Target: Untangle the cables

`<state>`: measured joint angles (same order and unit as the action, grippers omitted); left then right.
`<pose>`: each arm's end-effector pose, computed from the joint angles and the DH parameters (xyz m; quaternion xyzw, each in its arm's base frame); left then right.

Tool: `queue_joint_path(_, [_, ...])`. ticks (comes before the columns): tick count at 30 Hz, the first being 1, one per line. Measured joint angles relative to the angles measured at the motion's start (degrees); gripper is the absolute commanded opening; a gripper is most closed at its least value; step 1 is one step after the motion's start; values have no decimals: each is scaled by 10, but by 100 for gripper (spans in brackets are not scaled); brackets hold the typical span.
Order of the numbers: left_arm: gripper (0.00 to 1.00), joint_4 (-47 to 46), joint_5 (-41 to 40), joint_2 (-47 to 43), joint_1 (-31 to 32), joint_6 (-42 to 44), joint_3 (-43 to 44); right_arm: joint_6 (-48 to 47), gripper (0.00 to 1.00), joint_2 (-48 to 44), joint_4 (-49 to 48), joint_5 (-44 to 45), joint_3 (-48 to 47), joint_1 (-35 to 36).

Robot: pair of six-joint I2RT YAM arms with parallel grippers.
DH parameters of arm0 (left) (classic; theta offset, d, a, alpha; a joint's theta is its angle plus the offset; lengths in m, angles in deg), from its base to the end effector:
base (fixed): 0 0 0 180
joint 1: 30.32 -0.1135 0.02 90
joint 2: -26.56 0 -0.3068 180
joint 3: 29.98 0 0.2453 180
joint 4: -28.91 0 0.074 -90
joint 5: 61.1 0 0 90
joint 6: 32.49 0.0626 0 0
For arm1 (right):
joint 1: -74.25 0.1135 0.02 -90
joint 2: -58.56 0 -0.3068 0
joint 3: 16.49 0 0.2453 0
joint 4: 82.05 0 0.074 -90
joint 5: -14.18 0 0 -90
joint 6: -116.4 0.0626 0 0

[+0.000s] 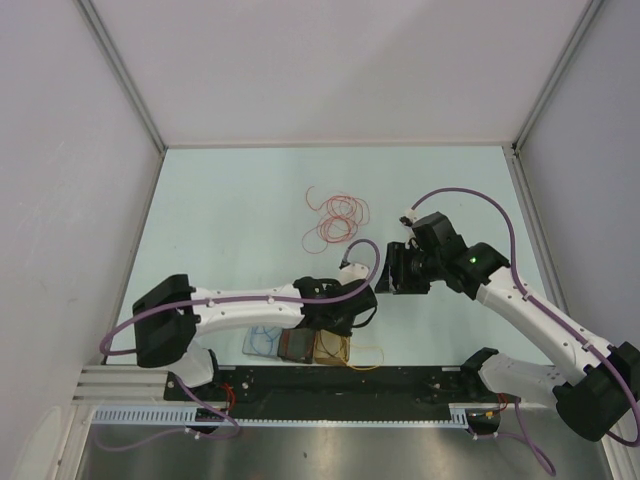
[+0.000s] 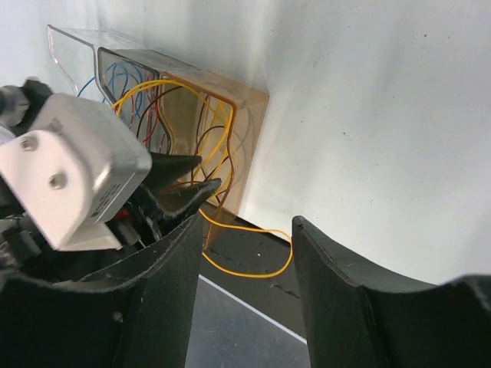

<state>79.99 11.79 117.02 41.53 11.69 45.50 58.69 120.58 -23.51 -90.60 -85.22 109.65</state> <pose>0.1152 -0.2924 0.2346 0.1878 0.9495 -0.1002 0.2307 0.1561 0.1305 0.3073 -0.0675 0.9357 0.2815 0.2016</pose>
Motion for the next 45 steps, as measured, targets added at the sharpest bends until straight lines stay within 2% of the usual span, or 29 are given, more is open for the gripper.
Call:
queue_joint_path(2, [8, 0, 2, 6, 0, -2, 0, 0, 54, 0, 0, 0, 0, 0])
queue_joint_path(4, [0, 1, 3, 7, 0, -5, 0, 0, 54, 0, 1, 0, 0, 0])
queue_joint_path(12, [0, 36, -15, 2, 0, -6, 27, 0, 54, 0, 3, 0, 0, 0])
queue_joint_path(19, [0, 99, -69, -3, 0, -2, 67, 0, 53, 0, 3, -5, 0, 0])
queue_joint_path(34, [0, 186, -157, -23, -3, -2, 75, 1, 51, 0, -2, -14, 0, 5])
queue_joint_path(45, [0, 211, -174, -23, -4, -6, 78, 7, 50, 3, -14, -16, 0, 19])
